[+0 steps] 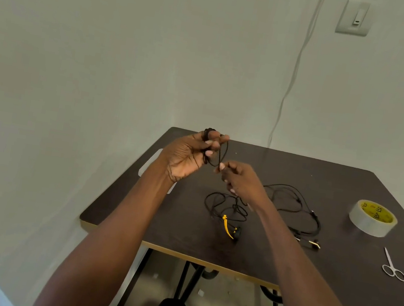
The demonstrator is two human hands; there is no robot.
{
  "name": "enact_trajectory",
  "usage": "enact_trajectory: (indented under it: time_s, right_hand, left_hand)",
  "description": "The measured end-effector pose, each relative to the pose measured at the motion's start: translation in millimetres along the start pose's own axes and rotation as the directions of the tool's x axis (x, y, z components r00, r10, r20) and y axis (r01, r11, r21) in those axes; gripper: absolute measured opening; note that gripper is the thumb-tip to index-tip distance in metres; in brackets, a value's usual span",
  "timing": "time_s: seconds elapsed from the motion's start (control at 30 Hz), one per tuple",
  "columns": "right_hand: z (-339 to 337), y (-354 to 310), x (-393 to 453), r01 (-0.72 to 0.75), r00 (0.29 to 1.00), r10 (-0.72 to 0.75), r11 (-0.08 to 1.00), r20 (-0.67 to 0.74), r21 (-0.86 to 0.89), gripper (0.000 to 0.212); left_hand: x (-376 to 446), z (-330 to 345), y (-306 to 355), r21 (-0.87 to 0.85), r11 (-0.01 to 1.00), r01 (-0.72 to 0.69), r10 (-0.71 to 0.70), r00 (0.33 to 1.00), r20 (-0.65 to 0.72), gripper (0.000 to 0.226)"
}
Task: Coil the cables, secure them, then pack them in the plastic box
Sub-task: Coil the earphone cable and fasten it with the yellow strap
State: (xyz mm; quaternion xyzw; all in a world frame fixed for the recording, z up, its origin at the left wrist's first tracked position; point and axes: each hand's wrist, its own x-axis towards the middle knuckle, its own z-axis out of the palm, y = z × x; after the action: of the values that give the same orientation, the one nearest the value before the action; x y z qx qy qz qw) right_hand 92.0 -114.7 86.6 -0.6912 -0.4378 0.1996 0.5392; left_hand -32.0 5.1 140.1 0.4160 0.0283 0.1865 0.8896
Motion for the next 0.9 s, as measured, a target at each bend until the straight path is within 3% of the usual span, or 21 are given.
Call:
enact_trajectory:
  time_s: [0.23,0.43,0.53,0.63,0.77,0.83,0.9]
  right_hand:
    - [12.8,8.2,-11.2,-0.086,0.99,0.092,0.995,0.107,-0.052,0.035]
    - [5.8,4.5,-29.7,-0.098,0.969,0.063,0.986,0.239,0.138,0.03]
    - [-6.3,-8.8,-36.6,-0.075,0.958,-0.001,0.965,0.288,0.253,0.018]
    - [-17.9,-22.9,-39.8,-0.155,0.938,0.005,0.9,0.346,0.407,0.029]
    - [-37.6,-43.8,-37.9,-0.25,0.925,0.094,0.882,0.369,0.4,0.039]
    - [-47.3,-57.0,-36.9,-0.276,0.91,0.153,0.917,0.385,0.288,0.032]
    - [-54.4,-68.6,-35.1,-0.295,0.909,0.208,0.933,0.361,0.205,0.031]
  left_hand:
    - [9.0,5.6,0.8,-0.03,0.999,0.045,-0.048,0.994,-0.102,0.047]
    - [20.0,5.7,-4.3,-0.187,0.936,-0.298,0.249,0.937,-0.245,0.016]
    - [25.5,-3.6,-5.1,0.052,0.891,-0.451,0.438,0.824,-0.36,0.009]
    - [30.5,-17.0,-8.3,0.466,0.788,-0.404,0.573,0.758,-0.313,0.021]
    - [34.2,-30.0,-12.9,0.852,0.49,-0.184,0.572,0.806,-0.155,0.034]
    - [35.9,-36.1,-15.2,0.946,0.308,-0.099,0.523,0.849,-0.081,0.032]
    - [38.7,-43.7,-17.1,0.98,0.199,-0.032,0.475,0.878,-0.068,0.03]
